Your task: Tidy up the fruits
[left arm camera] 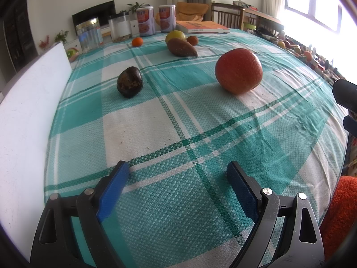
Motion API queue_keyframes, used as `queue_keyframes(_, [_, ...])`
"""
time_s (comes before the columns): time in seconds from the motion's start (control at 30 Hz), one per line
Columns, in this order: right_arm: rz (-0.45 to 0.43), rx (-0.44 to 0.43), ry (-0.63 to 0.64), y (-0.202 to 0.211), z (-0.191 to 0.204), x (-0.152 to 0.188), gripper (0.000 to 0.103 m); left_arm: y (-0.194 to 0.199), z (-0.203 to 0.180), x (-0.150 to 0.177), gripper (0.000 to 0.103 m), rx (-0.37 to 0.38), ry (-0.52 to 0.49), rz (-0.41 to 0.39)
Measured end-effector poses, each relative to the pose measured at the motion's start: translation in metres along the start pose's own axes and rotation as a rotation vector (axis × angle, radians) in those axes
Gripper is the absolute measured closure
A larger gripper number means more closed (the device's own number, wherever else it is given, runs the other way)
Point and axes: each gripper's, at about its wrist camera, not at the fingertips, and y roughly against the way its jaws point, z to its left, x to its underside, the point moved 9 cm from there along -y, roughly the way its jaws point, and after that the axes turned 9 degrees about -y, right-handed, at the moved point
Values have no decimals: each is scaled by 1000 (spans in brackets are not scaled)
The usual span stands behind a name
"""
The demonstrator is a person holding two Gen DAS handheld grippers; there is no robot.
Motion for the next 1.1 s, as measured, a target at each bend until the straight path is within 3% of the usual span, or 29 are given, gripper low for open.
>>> queue_keyframes(0.53, [-4, -41, -39, 2, -4, -2, 3, 0, 0, 0, 12, 0, 1, -1])
queue_keyframes(0.63, [-5, -42, -42, 2, -4, -2, 3, 0, 2, -2, 12, 19, 8, 2])
queue_keyframes(0.7, [-8, -45, -51, 3, -4, -2, 3, 1, 4, -4, 12, 70, 11, 14])
queue_keyframes(0.77, [-15, -54, -65, 4, -6, -3, 3, 5, 13, -6, 12, 143, 72, 17])
queue_keyframes(0.83, [-14, -63, -82, 4, -8, -3, 3, 8, 30, -7, 12, 159, 178, 6])
queue_keyframes(1.0, [9, -69, -109, -1, -12, -2, 3, -2, 61, -14, 14, 82, 322, 15])
queue_keyframes(1.1, [7, -64, -105, -1, -13, -1, 3, -16, 78, -37, 14, 11, 373, 7])
